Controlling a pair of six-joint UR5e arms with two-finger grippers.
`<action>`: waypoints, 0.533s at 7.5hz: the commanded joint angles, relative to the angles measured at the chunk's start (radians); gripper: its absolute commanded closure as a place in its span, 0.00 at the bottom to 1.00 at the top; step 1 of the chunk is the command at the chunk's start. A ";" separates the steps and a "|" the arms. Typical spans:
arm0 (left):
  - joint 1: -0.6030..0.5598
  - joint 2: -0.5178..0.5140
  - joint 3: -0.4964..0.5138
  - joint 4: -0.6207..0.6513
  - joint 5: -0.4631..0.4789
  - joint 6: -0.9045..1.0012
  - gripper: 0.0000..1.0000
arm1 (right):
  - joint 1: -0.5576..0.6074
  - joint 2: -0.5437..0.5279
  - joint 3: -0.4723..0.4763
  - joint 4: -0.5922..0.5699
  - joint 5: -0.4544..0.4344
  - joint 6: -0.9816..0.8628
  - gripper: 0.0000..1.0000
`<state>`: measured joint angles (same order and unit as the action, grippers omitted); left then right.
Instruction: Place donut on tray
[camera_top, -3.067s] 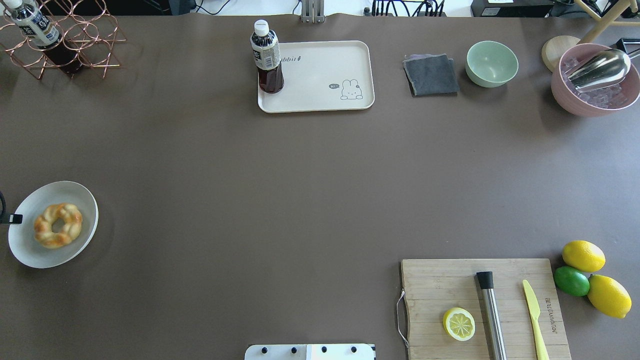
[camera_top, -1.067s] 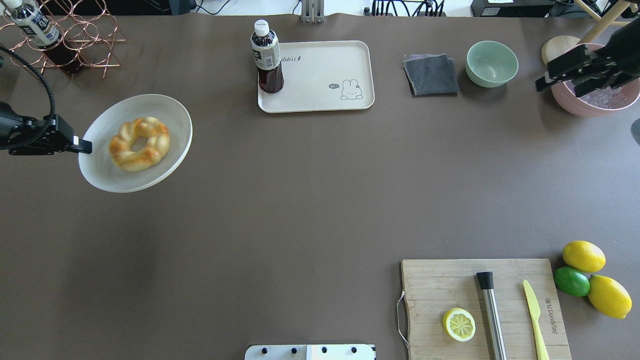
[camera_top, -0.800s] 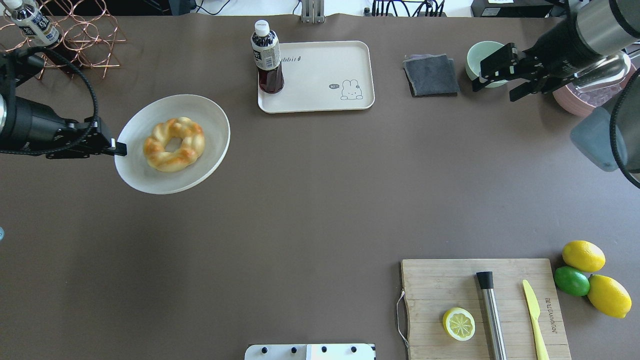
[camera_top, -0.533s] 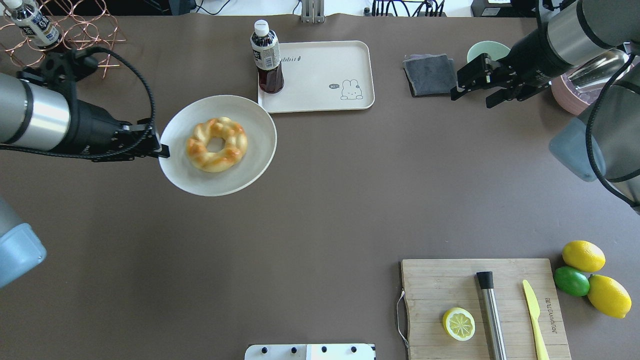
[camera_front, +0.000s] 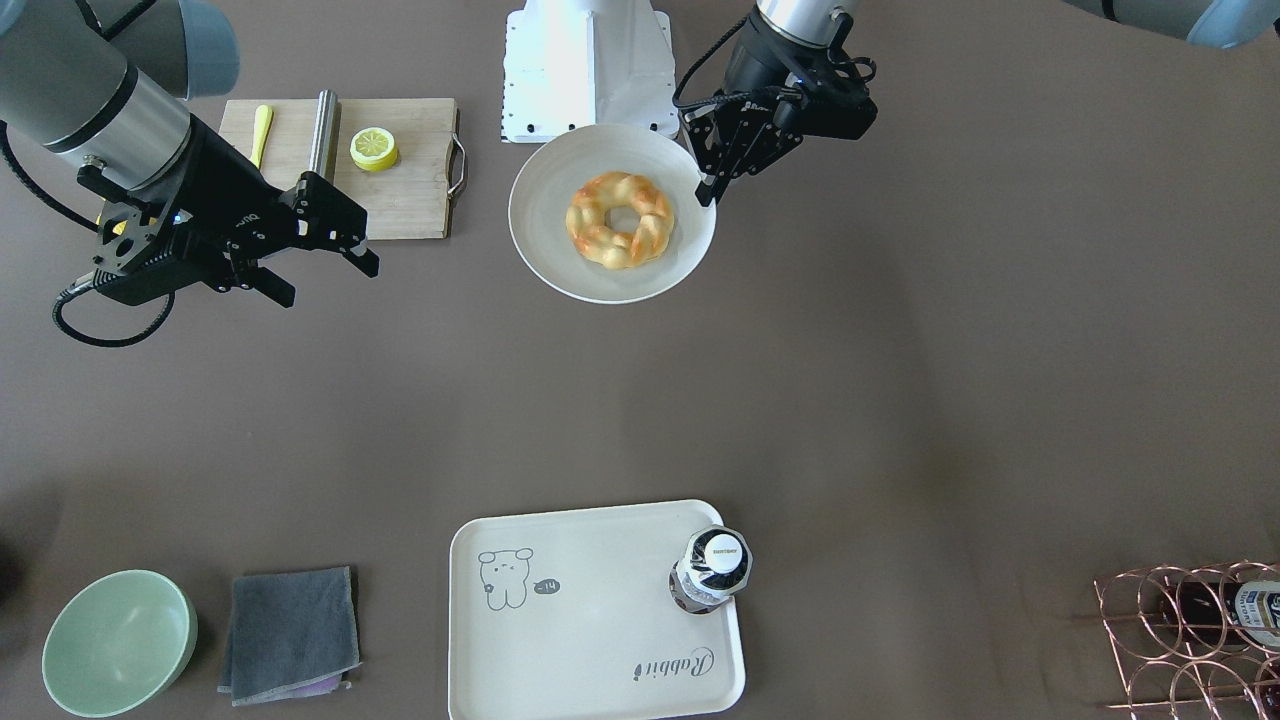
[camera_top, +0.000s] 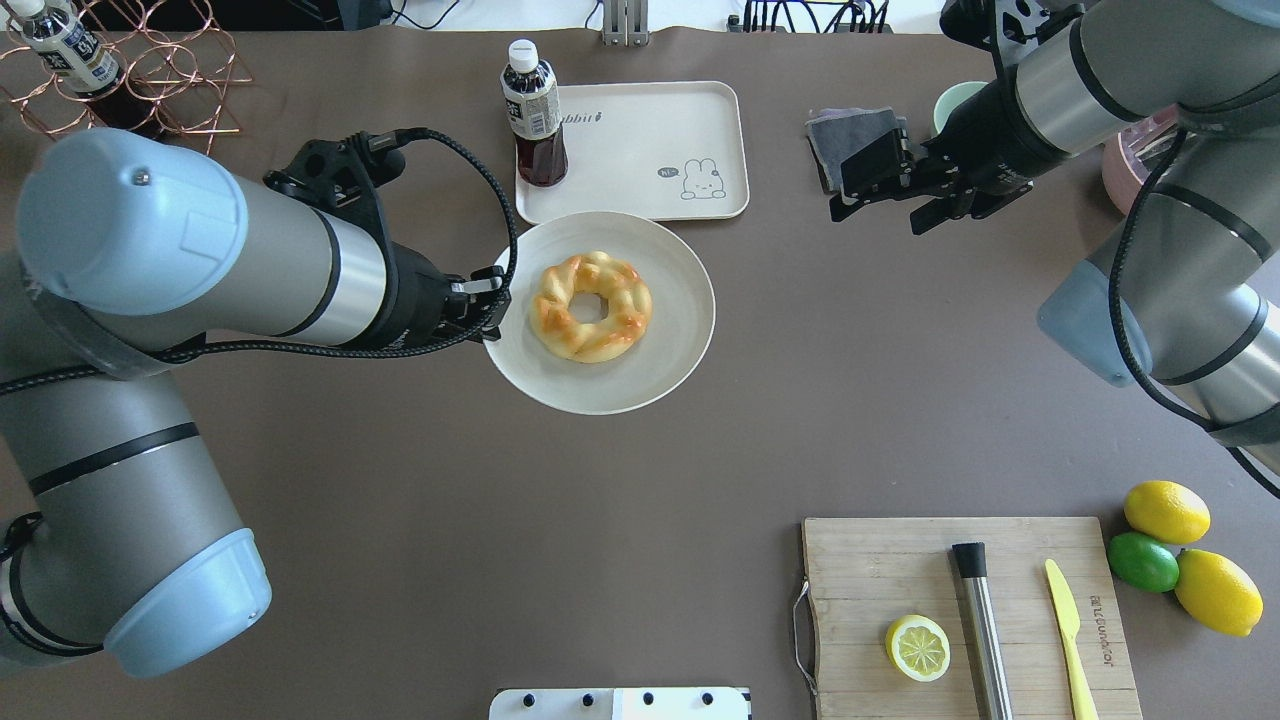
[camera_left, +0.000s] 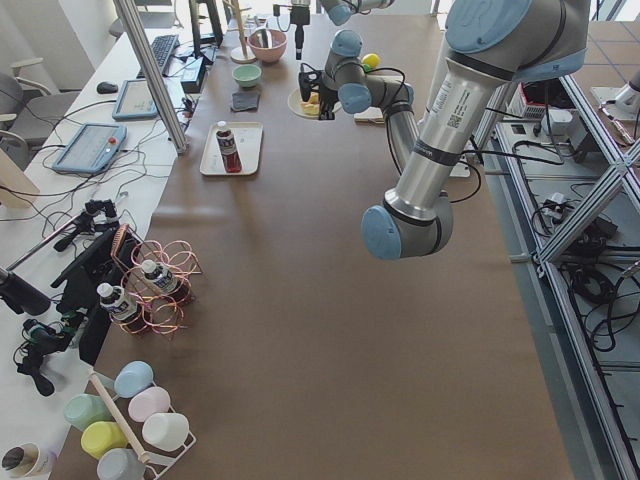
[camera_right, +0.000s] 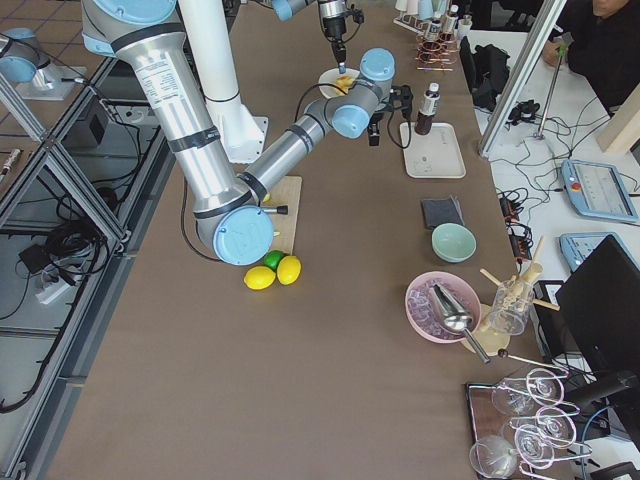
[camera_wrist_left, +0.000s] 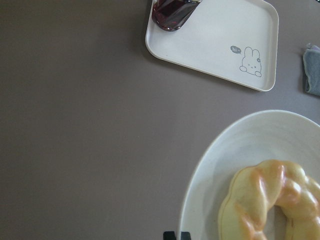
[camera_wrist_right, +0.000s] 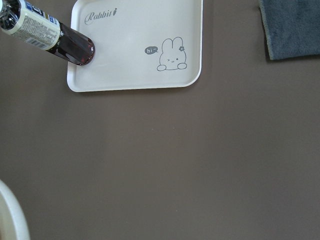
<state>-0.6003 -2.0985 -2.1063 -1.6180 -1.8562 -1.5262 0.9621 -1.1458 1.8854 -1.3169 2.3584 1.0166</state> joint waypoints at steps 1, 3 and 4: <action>0.019 -0.080 0.054 0.018 0.015 -0.040 1.00 | -0.064 0.020 0.038 0.001 -0.037 0.056 0.00; 0.017 -0.098 0.081 0.018 0.015 -0.040 1.00 | -0.129 0.052 0.049 0.001 -0.115 0.107 0.00; 0.019 -0.098 0.081 0.018 0.015 -0.042 1.00 | -0.153 0.075 0.049 0.001 -0.140 0.118 0.00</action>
<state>-0.5831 -2.1907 -2.0336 -1.6002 -1.8410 -1.5653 0.8587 -1.1027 1.9299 -1.3162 2.2679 1.1032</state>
